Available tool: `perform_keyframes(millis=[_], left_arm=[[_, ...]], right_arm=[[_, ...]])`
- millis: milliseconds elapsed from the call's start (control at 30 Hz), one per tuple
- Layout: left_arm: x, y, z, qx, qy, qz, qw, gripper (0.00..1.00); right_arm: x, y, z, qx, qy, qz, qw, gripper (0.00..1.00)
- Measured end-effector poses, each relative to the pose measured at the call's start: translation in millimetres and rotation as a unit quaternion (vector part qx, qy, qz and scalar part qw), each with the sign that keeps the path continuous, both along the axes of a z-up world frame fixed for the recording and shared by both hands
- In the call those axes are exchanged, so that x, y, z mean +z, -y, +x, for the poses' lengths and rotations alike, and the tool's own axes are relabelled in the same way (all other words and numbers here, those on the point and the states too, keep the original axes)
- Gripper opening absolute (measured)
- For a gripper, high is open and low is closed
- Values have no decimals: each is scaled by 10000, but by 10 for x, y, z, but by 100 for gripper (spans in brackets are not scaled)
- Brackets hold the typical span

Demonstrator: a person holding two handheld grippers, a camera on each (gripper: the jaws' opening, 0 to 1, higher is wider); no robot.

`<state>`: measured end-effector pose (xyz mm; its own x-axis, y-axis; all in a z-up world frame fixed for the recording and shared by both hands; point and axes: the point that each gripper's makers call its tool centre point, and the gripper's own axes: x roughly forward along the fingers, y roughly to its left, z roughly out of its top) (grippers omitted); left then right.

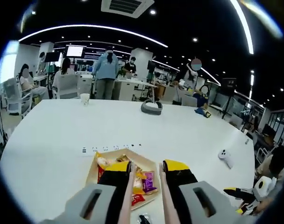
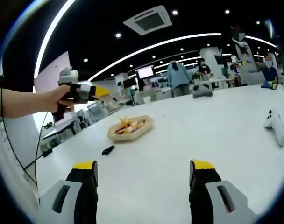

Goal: Place the target food into the container with the food tongs after gripping and lifting it, then release it inside without dropping or visibly crushing the food.

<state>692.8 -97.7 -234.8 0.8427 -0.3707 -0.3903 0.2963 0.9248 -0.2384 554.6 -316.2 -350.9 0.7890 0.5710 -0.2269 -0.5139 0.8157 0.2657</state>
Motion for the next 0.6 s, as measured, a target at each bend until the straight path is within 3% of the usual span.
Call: perform_keyframes(millis=[133, 233, 400, 533, 600], left_arm=[[-1, -15, -118, 6, -28, 77, 10000, 26], [-37, -17, -223, 19, -152, 221, 9996, 26], [10, -47, -332, 37, -86, 281, 9996, 26], [93, -79, -422, 94, 17, 245, 9997, 26], [109, -86, -452, 55, 39, 251, 9997, 26]], right_arm=[[-16, -110, -75, 126, -169, 191, 9996, 80], [73, -171, -111, 150, -41, 260, 9995, 80], [124, -212, -130, 19, -32, 451, 9990, 80], [154, -235, -134, 110, 50, 387, 9992, 80], [96, -232, -158, 231, -28, 147, 9996, 80]])
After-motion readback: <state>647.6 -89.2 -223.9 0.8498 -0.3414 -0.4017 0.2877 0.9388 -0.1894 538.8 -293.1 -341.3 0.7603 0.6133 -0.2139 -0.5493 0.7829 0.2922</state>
